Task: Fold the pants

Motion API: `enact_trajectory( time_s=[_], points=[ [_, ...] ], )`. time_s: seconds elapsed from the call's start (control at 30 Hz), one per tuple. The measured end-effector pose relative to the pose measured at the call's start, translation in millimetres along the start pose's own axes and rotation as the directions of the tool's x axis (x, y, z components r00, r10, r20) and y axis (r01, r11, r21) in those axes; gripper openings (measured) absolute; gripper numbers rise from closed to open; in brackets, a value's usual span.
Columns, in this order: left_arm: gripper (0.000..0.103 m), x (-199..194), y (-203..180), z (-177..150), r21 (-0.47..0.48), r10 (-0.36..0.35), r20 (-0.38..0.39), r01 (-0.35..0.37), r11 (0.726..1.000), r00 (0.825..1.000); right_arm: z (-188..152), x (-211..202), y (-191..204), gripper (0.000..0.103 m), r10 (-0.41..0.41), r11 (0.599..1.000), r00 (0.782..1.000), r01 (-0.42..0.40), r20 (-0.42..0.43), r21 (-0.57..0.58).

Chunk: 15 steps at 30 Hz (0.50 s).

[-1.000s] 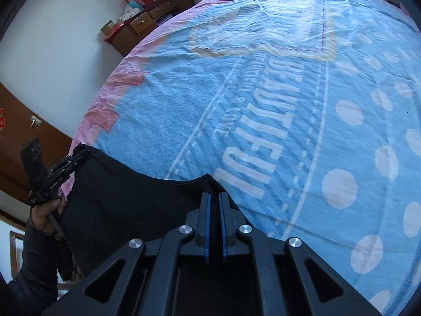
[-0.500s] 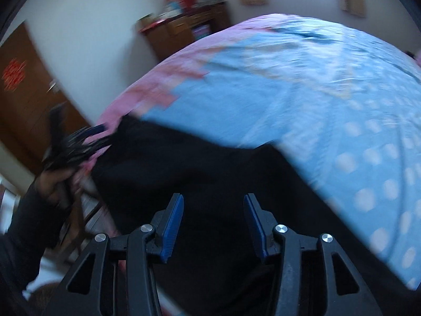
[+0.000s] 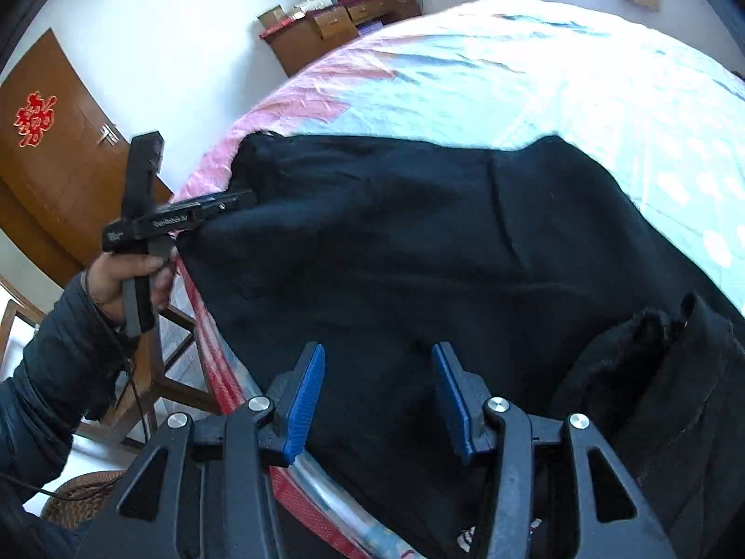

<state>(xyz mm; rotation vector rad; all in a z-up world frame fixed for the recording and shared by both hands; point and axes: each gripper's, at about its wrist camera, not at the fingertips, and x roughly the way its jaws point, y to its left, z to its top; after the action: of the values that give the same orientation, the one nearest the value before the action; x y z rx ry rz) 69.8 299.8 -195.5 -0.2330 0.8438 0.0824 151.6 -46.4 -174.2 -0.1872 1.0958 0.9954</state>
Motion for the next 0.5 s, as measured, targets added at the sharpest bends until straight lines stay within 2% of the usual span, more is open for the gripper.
enact_trajectory(
  time_s=[0.07,0.17,0.23,0.3,0.43,0.5],
  points=[
    [0.061,-4.7,-6.6,2.3,0.007,-0.011,-0.009,0.011,1.000,1.000,-1.6,1.4,5.2,0.060,0.012,1.000,0.999,-0.011,0.029,-0.029],
    [0.053,-7.4,-9.9,4.8,0.026,0.000,-0.017,0.001,1.000,1.000,-4.4,2.1,18.9,0.065,-0.035,0.996,0.999,0.037,0.035,-0.081],
    [0.048,-9.3,-2.2,5.1,-0.016,-0.036,-0.014,0.035,0.999,0.999,-7.2,4.5,24.3,0.070,-0.053,0.992,0.998,0.057,0.039,-0.116],
    [0.036,-14.4,10.6,4.7,-0.083,-0.086,0.010,0.087,0.993,0.996,-9.0,5.9,27.0,0.073,-0.051,0.990,0.997,0.057,0.049,-0.128],
    [0.027,-19.7,32.3,-1.2,-0.195,-0.205,0.055,0.212,0.958,0.977,-10.1,4.4,18.2,0.074,0.001,0.997,0.997,0.004,0.072,-0.076],
    [0.025,-21.5,31.7,-2.3,-0.214,-0.219,0.068,0.229,0.950,0.973,-10.4,1.5,8.8,0.074,0.052,0.999,0.995,-0.050,0.084,-0.022]
  ],
)
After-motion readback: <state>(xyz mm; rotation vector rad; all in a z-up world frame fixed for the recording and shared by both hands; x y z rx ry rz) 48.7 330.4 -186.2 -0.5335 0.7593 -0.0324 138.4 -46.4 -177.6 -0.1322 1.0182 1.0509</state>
